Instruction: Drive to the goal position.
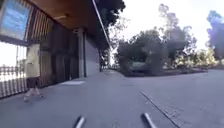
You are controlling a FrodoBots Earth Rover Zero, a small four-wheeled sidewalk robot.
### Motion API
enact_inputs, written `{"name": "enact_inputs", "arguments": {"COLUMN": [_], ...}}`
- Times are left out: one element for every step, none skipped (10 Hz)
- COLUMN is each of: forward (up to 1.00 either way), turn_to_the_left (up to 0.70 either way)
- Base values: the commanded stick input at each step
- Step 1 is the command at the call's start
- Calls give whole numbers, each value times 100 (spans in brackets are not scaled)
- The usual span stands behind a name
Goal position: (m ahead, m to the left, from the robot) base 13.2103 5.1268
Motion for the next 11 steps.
{"name": "enact_inputs", "arguments": {"forward": [98,97,97,98,97,98,98,98,98,98,98], "turn_to_the_left": [0,0,0,0,0,0,0,0,0,0,0]}}
